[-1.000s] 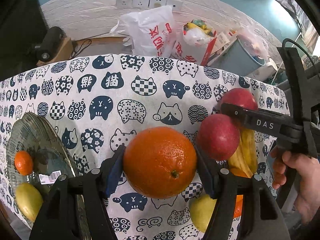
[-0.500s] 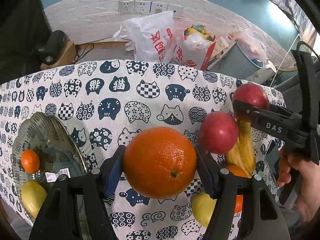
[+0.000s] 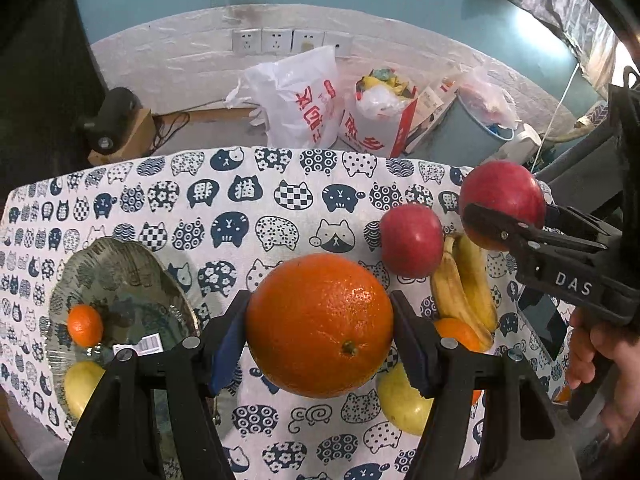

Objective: Organize fruits
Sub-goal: 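Carry the red apple with the right gripper while the left gripper carries the orange to the plate, then release the orange onto the plate with the left gripper while the right gripper lowers and releases the apple, then move both grippers away from the plate toward the loose fruit by the bananas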

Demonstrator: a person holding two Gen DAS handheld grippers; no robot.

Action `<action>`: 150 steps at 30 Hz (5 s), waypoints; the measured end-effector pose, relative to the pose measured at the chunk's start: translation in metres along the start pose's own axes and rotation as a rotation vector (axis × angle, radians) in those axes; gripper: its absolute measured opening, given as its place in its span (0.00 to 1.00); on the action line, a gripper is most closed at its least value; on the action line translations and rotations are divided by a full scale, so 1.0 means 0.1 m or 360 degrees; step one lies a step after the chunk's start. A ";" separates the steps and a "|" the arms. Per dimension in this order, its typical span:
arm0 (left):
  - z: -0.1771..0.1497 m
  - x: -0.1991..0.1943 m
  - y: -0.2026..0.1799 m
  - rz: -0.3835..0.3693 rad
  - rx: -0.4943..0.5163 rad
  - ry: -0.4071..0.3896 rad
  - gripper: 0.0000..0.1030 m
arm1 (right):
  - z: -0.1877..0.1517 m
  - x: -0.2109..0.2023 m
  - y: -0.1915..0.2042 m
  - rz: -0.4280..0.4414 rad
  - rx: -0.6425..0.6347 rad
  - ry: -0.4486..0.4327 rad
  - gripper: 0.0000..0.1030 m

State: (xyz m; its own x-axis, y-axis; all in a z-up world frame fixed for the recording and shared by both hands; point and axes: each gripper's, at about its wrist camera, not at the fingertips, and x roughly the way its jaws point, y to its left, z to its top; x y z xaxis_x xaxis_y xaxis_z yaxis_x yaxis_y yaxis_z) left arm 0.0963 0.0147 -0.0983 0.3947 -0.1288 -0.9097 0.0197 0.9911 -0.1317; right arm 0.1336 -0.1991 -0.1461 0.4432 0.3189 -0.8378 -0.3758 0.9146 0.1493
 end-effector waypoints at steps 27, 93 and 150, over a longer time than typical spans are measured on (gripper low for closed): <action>-0.55 -0.49 0.79 0.0077 -0.0129 -0.0060 0.67 | -0.10 -0.38 1.18 0.0283 -0.0307 -0.0059 0.73; -1.22 -0.09 1.80 0.0077 -0.0429 0.0196 0.67 | -0.50 0.77 2.62 0.0473 -0.0685 0.0407 0.74; -0.77 -0.25 0.29 -0.0031 0.0001 0.0138 0.78 | -0.57 -0.36 0.62 0.0116 -0.0190 0.0249 0.78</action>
State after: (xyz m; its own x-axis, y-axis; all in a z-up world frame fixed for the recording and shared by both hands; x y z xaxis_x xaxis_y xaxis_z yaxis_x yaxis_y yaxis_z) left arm 0.0167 0.0438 -0.1096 0.3133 -0.1505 -0.9377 0.0274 0.9884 -0.1495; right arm 0.0477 -0.1676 -0.1369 0.2830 0.3324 -0.8997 -0.5003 0.8514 0.1571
